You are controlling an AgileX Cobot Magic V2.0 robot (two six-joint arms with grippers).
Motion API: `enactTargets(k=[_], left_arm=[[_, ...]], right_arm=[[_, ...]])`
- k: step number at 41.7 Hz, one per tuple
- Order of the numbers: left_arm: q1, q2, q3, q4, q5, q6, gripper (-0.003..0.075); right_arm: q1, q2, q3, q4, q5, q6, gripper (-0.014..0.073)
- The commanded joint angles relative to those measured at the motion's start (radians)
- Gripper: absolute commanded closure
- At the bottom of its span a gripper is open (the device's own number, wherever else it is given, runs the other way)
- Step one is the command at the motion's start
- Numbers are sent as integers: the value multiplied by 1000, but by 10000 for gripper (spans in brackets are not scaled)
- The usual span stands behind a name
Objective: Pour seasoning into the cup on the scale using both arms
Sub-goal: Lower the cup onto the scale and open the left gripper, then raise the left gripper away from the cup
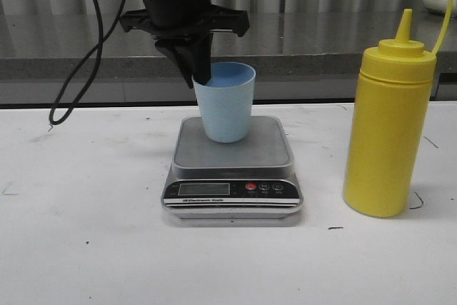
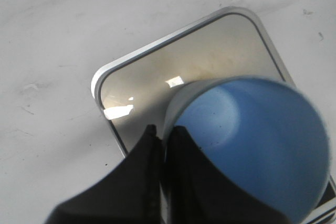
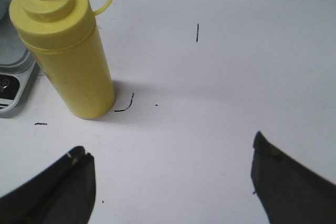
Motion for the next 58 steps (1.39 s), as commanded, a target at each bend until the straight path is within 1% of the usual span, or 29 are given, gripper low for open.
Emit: enactTargets(k=[1,3,5,9,12,14,16,22,26,32,37,41,47,53,58], left_arm=[[-6,-53,-35,-6,-6,-13,738],[-6,-53,-35,-6,-4,-13,731],[-6,-53,-35,-6,0,-13,701],[-6,-53,-35,-8,4,-13,552],[-6,-53,-35,-17,5,-13,419],[-6,-57,-39,-31,9,-13,358],[-6,-69,-40,-36,9,-13,324],[-6,-134,-40,-36,31,-13,336],[-6,-221,-4,-36,17,-3,357],[-6,-389,140,-36,-73,4,387],[7,-557,293,-32,-162,11,388],[41,-693,403,-32,-211,16,388],[118,-885,567,-32,-259,16,388],[221,-1082,751,-31,-285,20,388],[271,-1237,893,-5,-308,20,388]], right_arm=[[-1,9,-25,-10,-56,-8,-27],[-1,9,-25,-10,-56,-8,-27],[-1,9,-25,-10,-56,-8,-27],[-1,9,-25,-10,-56,-8,-27],[-1,9,-25,-10,-56,-8,-27],[-1,9,-25,-10,-56,-8,-27],[-1,9,-25,-10,-56,-8,-27],[-1,9,-25,-10,-56,-8,-27],[-1,9,-25,-10,-56,-8,-27],[-1,9,-25,-10,-56,-8,-27],[-1,9,-25,-10,-55,-8,-27],[-1,9,-25,-10,-55,-8,-27],[-1,9,-25,-10,-55,-8,-27],[-1,9,-25,-10,-55,-8,-27],[-1,9,-25,-10,-54,-8,-27]])
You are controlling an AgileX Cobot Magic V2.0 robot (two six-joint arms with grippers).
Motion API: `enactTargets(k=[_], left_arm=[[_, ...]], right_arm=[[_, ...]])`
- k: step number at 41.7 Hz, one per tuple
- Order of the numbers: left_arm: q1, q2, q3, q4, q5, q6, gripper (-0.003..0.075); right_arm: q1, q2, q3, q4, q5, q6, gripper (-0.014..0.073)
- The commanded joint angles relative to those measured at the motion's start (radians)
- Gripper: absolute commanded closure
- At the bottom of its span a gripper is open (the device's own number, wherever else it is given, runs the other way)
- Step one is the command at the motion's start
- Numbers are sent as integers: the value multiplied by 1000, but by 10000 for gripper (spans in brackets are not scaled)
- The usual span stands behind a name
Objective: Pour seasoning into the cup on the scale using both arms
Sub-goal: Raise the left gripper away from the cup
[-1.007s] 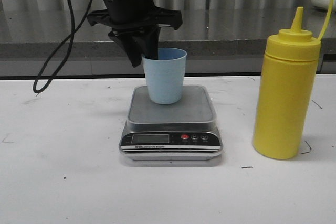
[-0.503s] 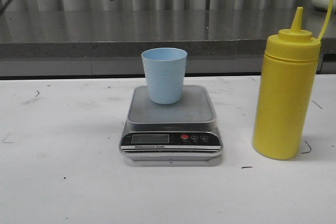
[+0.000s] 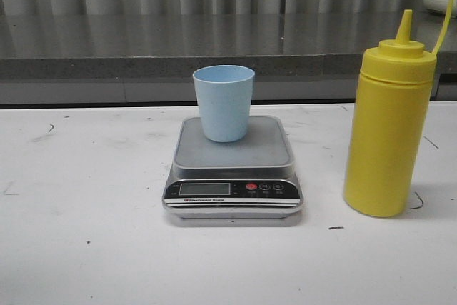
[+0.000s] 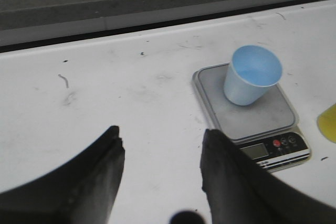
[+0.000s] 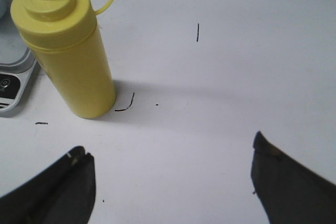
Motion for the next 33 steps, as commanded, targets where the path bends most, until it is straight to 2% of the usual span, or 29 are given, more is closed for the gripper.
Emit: enactTargets(k=[1,9,14,33], left_arm=[[32,-123,73,5,-83,3,388],[39,-314,258,7,-82,3,388],[39,-376,321,2,-59,3,388],[39,-397,339,2,-56,3,388]], right_arm=[[-1,9,-25,-10,-55,-6,-27],[-1,9,-25,-10,-54,-6,-27],[-1,9,-25,-10,-54,-6,-27],[0,9,-25,-6,-97,-20,-27]])
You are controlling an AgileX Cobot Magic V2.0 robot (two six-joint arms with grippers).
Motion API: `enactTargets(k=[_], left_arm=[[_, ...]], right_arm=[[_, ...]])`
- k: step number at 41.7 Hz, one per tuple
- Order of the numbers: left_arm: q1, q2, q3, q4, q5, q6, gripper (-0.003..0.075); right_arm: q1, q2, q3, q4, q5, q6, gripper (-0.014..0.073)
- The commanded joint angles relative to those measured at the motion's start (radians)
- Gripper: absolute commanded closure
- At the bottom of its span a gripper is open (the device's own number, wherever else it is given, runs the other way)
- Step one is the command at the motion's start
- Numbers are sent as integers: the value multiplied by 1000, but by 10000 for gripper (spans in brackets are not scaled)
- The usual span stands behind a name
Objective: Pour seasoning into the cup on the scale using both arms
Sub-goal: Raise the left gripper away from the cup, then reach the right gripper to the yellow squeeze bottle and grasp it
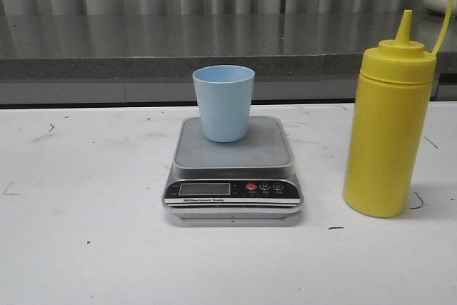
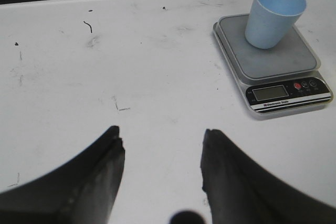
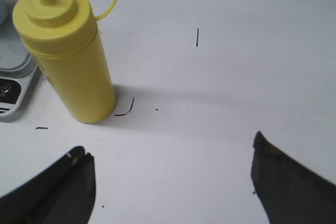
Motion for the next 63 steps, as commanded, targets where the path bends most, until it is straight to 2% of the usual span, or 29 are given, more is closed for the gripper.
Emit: enactTargets(k=[1,10,21,26,29,33,42,45,48,57,63], left_arm=[[4,-1,-27,-9,-68,2,388],[4,-1,-27,-9,-72,2,388],[4,-1,-27,-9,-74,2,389],[4,-1,-27,-9,-74,2,388],[4,-1,-27,-9,-74,2,388],[4,-1,-27,-9,-74,2,388],[4,-1,-27,-9,-74,2,388],[4,-1,-27,-9,-74,2,388],[4,-1,-27,-9,-74,2,388],[4,-1,-27,-9,-74,2,388],[4,-1,-27,-9,-74,2,388]], right_arm=[[0,9,-25,-6,-74,-22,-27],[23,21,-72,-1,56,-61,-45],[188,137,-160,-1,146,-81,-52],[229,204,-144,42,113,-72,-52],[244,218,-103,95,9,-72,-52],[266,219,2,150,-207,-72,-52],[293,253,241,185,-707,-72,-52],[293,287,285,187,-832,-72,-52],[293,331,312,187,-935,-72,-52],[293,500,316,180,-1115,-43,-52],[293,613,316,125,-1254,11,-52]])
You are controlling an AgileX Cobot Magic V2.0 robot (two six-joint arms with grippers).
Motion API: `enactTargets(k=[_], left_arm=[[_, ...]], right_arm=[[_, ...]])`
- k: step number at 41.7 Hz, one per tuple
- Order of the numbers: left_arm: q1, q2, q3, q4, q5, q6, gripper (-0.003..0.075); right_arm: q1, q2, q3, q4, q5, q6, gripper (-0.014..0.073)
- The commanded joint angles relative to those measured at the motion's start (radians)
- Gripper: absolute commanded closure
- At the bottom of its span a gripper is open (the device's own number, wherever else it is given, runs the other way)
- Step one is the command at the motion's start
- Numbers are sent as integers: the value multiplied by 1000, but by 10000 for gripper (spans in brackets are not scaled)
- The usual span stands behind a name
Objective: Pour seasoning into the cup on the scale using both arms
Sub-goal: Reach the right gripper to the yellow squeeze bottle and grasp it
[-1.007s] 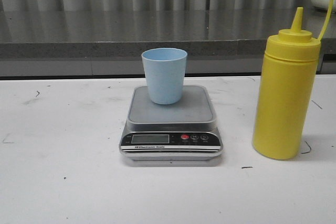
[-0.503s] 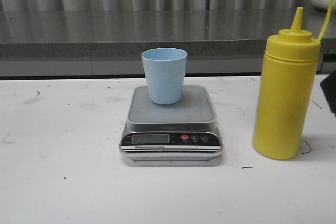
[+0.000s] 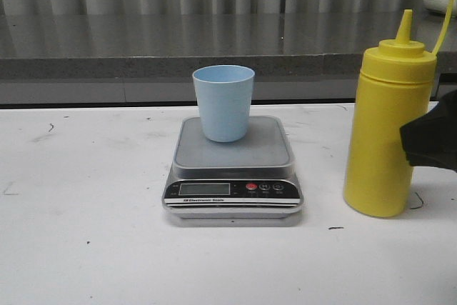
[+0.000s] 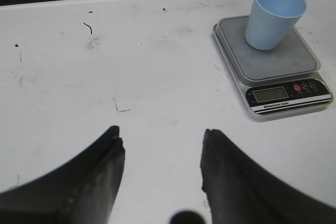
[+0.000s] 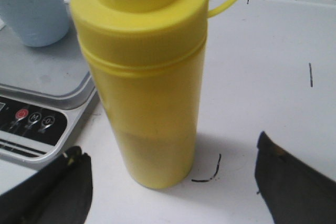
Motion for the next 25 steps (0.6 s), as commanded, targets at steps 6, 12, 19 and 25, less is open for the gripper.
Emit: enactTargets(k=[6,12,19,25], left_arm=[[4,-1,-27,-9,-71,2,388],[4,-1,-27,-9,-71,2,388],[4,-1,-27,-9,-71,2,388],[4,-1,-27,-9,-71,2,388]], right_arm=[[1,152,-23,-124,-345,109,-52],[0,271,-24,-110,-546,108,-52],[0,410,-46,-110,-730,108,-52],[0,528,-76,-111,-848,108,-52]])
